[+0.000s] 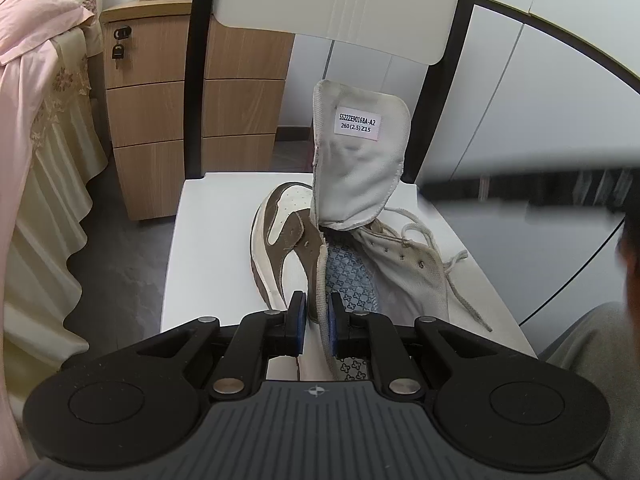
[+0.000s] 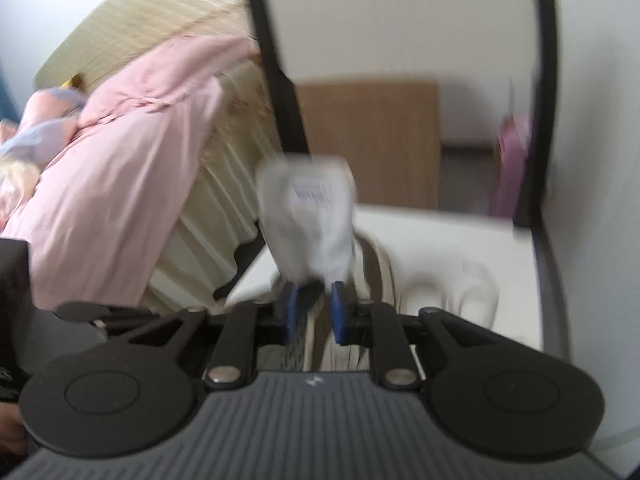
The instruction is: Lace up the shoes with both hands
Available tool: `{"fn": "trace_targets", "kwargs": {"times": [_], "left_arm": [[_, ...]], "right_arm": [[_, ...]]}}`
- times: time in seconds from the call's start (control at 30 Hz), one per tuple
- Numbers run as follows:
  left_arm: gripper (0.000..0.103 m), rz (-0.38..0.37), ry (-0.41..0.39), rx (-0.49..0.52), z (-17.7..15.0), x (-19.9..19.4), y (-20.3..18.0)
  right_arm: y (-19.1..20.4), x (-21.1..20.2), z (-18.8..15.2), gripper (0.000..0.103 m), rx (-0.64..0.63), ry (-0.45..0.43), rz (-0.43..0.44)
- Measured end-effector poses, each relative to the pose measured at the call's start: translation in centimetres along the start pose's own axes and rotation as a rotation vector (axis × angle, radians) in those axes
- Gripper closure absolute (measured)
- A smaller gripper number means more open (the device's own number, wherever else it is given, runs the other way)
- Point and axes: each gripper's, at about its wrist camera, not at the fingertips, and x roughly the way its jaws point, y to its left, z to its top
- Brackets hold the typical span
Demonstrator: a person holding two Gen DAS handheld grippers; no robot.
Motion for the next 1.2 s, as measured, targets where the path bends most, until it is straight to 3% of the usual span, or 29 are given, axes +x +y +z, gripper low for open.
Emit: {"fn": "trace_targets", "kwargs": {"times": [0.03, 0.17, 0.27, 0.83, 0.93, 1.0, 1.07, 1.17, 1.2], "left_arm": [[0.09, 0.001, 0.0, -0.001, 0.0, 0.0, 0.0], [0.09, 0.003, 0.001, 0.002, 0.0, 0.0, 0.0], [0.09, -0.002, 0.003, 0.002, 0.1, 0.0, 0.0], [0.089, -0.013, 0.006, 0.013, 0.1, 0.0, 0.1], [0.089, -0.013, 0.006, 0.009, 0.1, 0.0, 0.0], [0.089, -0.012, 0.005, 0.011, 0.1, 0.0, 0.0], [0.089, -0.013, 0.004, 0.024, 0.1, 0.0, -0.1], [0.088, -0.016, 0.006, 0.015, 0.1, 0.1, 0.1], [0.088, -0.015, 0.006, 0.014, 0.1, 0.1, 0.2]], "right_arm": [[0.2, -0.4, 0.8, 0.051, -0.035, -0.012, 0.002], [0.2, 1.0, 2.3, 0.02, -0.155, 0.035, 0.043], [0.2, 2.1, 3.4, 0.008, -0.245, 0.073, 0.074], [0.2, 8.3, 9.4, 0.006, -0.752, 0.288, 0.253], [0.1, 8.3, 9.0, 0.012, -0.732, 0.326, 0.267], [-0.1, 8.1, 8.8, 0.032, -0.699, 0.34, 0.285], [-0.2, 7.7, 8.5, 0.06, -0.673, 0.347, 0.271], [0.0, 6.6, 8.0, 0.084, -0.647, 0.335, 0.257], [0.1, 6.2, 7.6, 0.087, -0.643, 0.336, 0.257]]}}
